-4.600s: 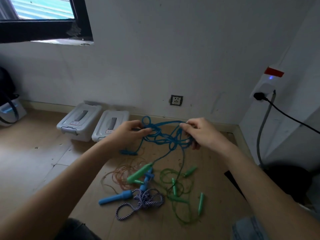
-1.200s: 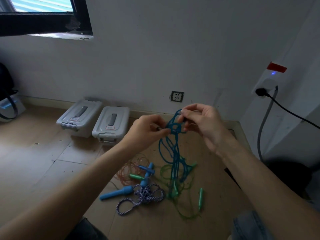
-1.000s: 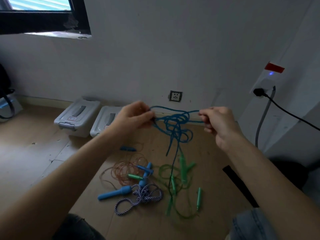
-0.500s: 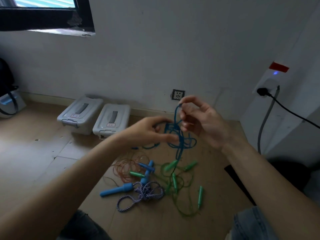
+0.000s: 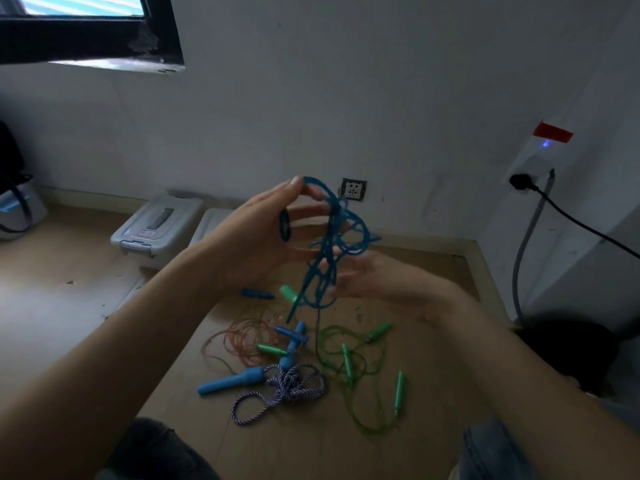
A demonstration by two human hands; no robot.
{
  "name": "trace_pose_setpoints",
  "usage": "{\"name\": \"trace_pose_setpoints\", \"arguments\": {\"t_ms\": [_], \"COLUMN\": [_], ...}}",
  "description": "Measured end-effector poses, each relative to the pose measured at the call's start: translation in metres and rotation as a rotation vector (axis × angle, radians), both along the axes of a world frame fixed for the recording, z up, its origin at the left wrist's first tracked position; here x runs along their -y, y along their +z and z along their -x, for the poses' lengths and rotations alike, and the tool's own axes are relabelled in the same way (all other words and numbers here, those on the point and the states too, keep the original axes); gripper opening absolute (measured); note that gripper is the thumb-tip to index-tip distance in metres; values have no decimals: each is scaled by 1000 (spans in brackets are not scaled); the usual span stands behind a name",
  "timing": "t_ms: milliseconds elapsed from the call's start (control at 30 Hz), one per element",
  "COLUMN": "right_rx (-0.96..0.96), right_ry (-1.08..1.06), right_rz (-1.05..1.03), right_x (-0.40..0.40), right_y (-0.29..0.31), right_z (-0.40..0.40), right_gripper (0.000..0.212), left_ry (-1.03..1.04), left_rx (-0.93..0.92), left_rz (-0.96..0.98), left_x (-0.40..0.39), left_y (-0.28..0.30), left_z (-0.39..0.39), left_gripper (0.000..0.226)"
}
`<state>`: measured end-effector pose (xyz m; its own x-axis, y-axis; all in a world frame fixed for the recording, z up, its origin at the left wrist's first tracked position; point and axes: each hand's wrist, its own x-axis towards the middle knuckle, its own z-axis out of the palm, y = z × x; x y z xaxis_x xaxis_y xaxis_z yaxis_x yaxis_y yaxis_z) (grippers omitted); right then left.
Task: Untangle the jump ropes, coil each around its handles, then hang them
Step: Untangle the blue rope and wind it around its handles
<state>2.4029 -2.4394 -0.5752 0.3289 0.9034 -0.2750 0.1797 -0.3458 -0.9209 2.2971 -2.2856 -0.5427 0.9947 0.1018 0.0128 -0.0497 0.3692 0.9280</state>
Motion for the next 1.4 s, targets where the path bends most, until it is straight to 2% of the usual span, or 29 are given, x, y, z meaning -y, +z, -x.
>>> {"name": "trace_pose_setpoints", "arguments": {"t_ms": [67, 133, 300, 400, 500, 567, 633, 667, 733, 800, 867, 900, 967, 1067, 1100, 1133, 1200, 1300, 1367, 1400], "right_rx": [44, 7, -66, -72, 65, 108, 135, 172, 217, 217, 213, 233, 320, 337, 314, 295, 298, 361, 416, 494], "right_ry": [-46, -135, -356, -427, -440, -439, -450, -440, -394, -338, -308, -308, -342, -476, -542, -607, -689, -658, -615, -588], "right_rz": [-38, -95, -187, -203, -211, -258, -299, -308, -320, -342, -378, -386, -340, -225, -204, -194, -157, -58, 8, 69], "right_x": [-5, -4, 6, 5, 4, 2, 2, 2, 2, 0, 0, 0, 2, 6, 7, 9, 10, 7, 6, 6], "right_y": [-3, 2, 15, 14, 11, 12, 16, 17, 17, 18, 21, 21, 19, 12, 10, 8, 7, 2, -1, -2], "right_z": [5, 2, -14, -12, -9, -8, -8, -8, -6, -3, -3, -4, -8, -16, -19, -22, -25, -24, -23, -24], "right_gripper": [16, 4, 13, 18, 22, 26, 26, 25, 24, 23, 22, 21, 19, 18, 20, 23, 28, 30, 31, 31], "left_ry": [-1, 82, 377, 389, 363, 375, 467, 533, 607, 423, 187, 136, 210, 432, 496, 553, 611, 476, 370, 354], "left_rx": [13, -19, -264, -436, -549, -636, -679, -619, -272, 6, 51, 42, -2, 3, 3, -12, -34, -116, -34, 29], "left_rz": [120, 189, 116, -51, -167, -436, -683, -715, -792, -903, -851, -835, -933, -1322, -1311, -1185, -721, -86, 268, 386], "left_x": [-3, -11, -35, -28, -20, -20, -23, -23, -19, -10, 2, 6, 7, -4, -9, -13, -19, -22, -25, -28], "left_y": [4, 6, -6, -16, -19, -23, -24, -22, -15, -11, -13, -16, -23, -23, -23, -21, -14, -1, 6, 8], "left_z": [1, 2, 6, 3, 1, 2, 3, 4, 5, 6, 3, 0, -5, -4, -1, 1, 4, 8, 13, 15], "left_gripper": [27, 24, 15, 9, 15, 20, 36, 44, 43, 30, 24, 21, 15, 6, 5, 5, 8, 24, 21, 16]}}
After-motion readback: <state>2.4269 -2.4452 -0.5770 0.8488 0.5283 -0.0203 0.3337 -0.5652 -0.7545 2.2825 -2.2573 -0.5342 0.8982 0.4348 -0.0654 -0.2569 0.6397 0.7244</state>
